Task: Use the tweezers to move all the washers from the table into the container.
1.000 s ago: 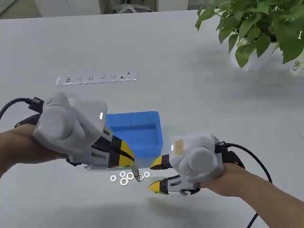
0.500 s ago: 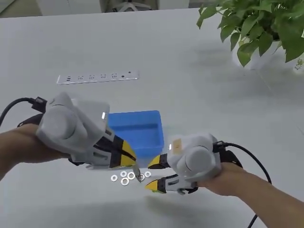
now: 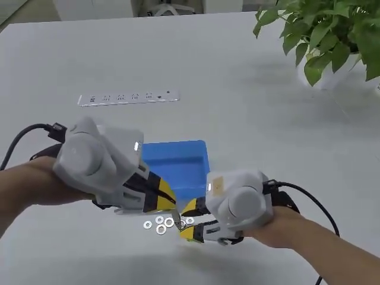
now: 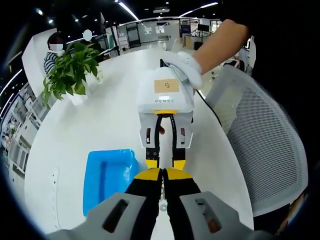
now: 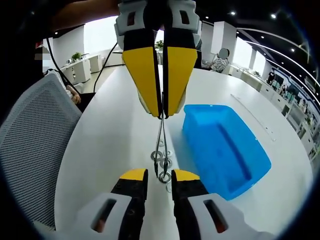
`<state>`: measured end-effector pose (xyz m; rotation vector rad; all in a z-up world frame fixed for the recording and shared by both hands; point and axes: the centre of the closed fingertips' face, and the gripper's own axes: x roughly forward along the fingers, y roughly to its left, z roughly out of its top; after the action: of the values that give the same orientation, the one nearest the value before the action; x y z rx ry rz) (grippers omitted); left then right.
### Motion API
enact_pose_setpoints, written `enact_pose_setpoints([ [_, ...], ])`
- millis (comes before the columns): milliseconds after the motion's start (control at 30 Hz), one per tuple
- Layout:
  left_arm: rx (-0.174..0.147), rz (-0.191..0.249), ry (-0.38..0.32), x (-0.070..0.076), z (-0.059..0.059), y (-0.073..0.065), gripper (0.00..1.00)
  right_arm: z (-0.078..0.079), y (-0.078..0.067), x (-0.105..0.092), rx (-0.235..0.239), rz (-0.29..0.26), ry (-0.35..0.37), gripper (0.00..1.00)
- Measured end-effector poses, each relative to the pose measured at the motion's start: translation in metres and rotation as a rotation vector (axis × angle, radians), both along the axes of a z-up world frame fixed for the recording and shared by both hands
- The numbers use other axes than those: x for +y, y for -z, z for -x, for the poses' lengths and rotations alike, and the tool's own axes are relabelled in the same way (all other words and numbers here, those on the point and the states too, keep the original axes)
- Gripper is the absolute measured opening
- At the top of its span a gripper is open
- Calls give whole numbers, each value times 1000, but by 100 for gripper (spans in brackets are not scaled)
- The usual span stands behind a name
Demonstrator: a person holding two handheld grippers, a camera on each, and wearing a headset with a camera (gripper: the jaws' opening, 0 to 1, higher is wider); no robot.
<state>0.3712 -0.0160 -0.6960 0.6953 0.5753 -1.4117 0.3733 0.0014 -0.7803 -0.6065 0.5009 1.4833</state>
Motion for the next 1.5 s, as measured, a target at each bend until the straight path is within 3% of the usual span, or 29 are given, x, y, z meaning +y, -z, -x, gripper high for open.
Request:
enact_pose_setpoints([
  [467, 6, 12, -6, -5, -1, 0, 6, -1, -2, 4, -7, 3, -7, 13],
  [1500, 9, 3, -12, -1, -1, 0, 6, 2, -3, 3, 1, 5, -2, 10],
])
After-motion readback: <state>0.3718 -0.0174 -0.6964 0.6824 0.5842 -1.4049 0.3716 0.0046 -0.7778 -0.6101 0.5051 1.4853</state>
